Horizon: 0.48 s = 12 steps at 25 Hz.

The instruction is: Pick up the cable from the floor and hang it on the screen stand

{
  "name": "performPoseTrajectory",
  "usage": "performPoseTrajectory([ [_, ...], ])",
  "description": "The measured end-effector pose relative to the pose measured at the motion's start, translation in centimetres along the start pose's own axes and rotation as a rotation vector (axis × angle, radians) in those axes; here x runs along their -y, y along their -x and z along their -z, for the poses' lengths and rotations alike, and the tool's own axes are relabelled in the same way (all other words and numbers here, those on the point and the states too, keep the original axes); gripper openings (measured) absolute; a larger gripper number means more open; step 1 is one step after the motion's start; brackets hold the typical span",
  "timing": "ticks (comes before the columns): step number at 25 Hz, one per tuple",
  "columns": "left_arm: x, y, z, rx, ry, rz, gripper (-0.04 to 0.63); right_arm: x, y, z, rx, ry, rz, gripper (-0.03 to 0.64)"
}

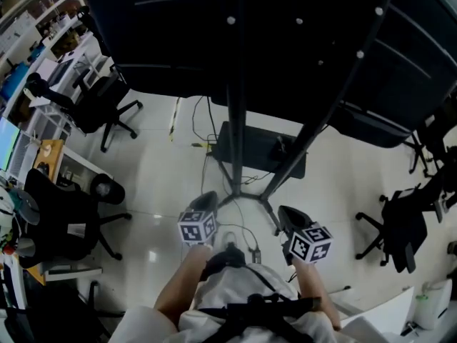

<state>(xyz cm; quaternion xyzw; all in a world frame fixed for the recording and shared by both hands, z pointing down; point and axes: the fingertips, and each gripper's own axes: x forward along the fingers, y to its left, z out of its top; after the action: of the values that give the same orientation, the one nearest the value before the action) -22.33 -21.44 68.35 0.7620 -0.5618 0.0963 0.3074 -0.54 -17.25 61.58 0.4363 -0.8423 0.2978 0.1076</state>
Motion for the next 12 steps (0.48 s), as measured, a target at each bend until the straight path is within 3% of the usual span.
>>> performPoseTrajectory([
  [8,-5.4,-7.5,-1.4,-0.083,-0.065,-0.014,0.014,0.1,-4.9,-1.3,-0.014,-0.019,0.048,0.008],
  [11,-6.8,-10.6,-1.1,-0.138,-0.112,-0.011,0.111,-0.1,-6.2,-1.4,-0.015,-0.032,0.067,0.008],
  [12,-7.3,-11.6,-0.8,-0.158,-0.125,-0.011,0.112,-0.1,-6.6,-1.5,-0.016,-0.034,0.074,0.008],
])
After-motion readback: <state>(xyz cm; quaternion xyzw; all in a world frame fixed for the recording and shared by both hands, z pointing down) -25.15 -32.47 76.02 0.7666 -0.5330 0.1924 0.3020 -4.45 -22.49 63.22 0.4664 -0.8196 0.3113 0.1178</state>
